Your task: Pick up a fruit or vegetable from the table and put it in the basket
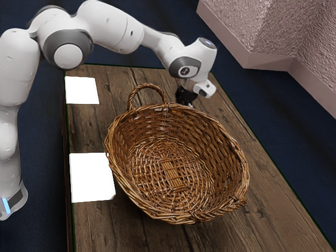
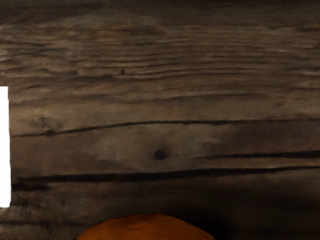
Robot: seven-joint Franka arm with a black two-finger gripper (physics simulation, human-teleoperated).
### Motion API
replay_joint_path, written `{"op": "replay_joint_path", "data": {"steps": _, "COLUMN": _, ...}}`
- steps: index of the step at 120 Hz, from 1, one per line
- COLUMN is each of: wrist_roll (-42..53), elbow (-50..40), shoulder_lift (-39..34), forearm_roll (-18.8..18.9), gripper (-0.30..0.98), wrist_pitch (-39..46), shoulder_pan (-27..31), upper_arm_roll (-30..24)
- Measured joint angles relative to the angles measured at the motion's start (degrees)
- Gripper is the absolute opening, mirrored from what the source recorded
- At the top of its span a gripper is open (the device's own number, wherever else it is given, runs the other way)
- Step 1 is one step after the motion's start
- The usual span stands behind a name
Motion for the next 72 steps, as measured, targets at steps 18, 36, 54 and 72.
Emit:
{"op": "replay_joint_path", "data": {"steps": 18, "wrist_roll": 0.11, "elbow": -1.25, "shoulder_lift": -0.09, "forearm_roll": -0.05, "gripper": 0.69, "wrist_pitch": 1.26, "shoulder_pan": 0.00, "upper_arm_roll": 0.00}}
{"op": "replay_joint_path", "data": {"steps": 36, "wrist_roll": 0.10, "elbow": -1.43, "shoulder_lift": -0.24, "forearm_roll": 0.11, "gripper": 0.47, "wrist_pitch": 1.58, "shoulder_pan": 0.00, "upper_arm_roll": 0.05}}
{"op": "replay_joint_path", "data": {"steps": 54, "wrist_roll": -0.20, "elbow": -1.42, "shoulder_lift": -0.28, "forearm_roll": 0.62, "gripper": 0.35, "wrist_pitch": 2.01, "shoulder_pan": 0.00, "upper_arm_roll": 0.08}}
{"op": "replay_joint_path", "data": {"steps": 72, "wrist_roll": -0.48, "elbow": 5.10, "shoulder_lift": -5.20, "forearm_roll": 1.66, "gripper": 0.32, "wrist_pitch": -1.92, "shoulder_pan": 0.01, "upper_arm_roll": -0.08}}
